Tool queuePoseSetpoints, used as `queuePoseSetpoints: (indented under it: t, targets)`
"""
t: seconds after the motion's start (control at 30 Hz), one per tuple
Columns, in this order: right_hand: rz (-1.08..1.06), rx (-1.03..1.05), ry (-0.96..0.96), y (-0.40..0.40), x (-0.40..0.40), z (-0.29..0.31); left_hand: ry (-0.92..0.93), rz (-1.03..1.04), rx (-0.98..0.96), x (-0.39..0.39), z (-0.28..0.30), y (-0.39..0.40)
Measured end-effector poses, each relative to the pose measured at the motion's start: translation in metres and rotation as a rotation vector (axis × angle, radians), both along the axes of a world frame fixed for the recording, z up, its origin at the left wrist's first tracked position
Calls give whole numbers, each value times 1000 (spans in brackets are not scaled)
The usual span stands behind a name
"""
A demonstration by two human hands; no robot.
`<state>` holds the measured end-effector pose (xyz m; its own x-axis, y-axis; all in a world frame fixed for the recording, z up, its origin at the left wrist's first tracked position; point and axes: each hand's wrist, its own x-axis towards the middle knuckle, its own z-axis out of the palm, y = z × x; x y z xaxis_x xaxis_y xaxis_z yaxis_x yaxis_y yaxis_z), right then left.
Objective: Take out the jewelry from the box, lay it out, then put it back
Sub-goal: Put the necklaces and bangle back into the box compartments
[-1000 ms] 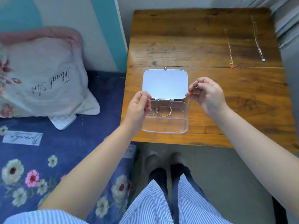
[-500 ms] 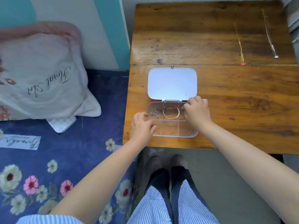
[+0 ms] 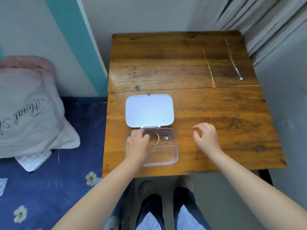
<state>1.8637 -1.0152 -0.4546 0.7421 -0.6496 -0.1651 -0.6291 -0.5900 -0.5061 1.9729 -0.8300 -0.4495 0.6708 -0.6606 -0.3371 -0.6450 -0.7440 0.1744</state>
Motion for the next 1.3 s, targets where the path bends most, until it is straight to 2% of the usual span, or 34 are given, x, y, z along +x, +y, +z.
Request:
queuePoseSetpoints:
  t: [0.13, 0.2, 0.3, 0.5, 0.63, 0.73, 0.93, 1.1, 1.3]
  targets:
    - [-308, 87, 16, -67, -8, 18, 76, -45, -65, 8, 8, -77]
    - [-487, 123, -5, -109, -9, 21, 9, -94, -56, 8, 17, -121]
    - [-557, 124, 22, -176, -5, 15, 32, -86, -35, 6, 19, -194]
    - [-267, -10, 125, -293, 23, -13, 29, 78, 8, 11, -1, -322]
    - [-97, 8, 184, -334, 35, -29, 97, 251, 48, 11, -18, -371]
    - [-20, -49, 218, -351, 46, -37, 140, 325, 62, 8, -29, -395]
    - [80, -82, 230, -365, 55, -43, 99, 395, 53, 9, -44, -402]
    - [182, -146, 242, -369, 54, -45, 14, 373, 50, 2, -48, -401]
    - [417, -287, 295, -366, 36, -43, -78, -82, -73, -32, -68, -399]
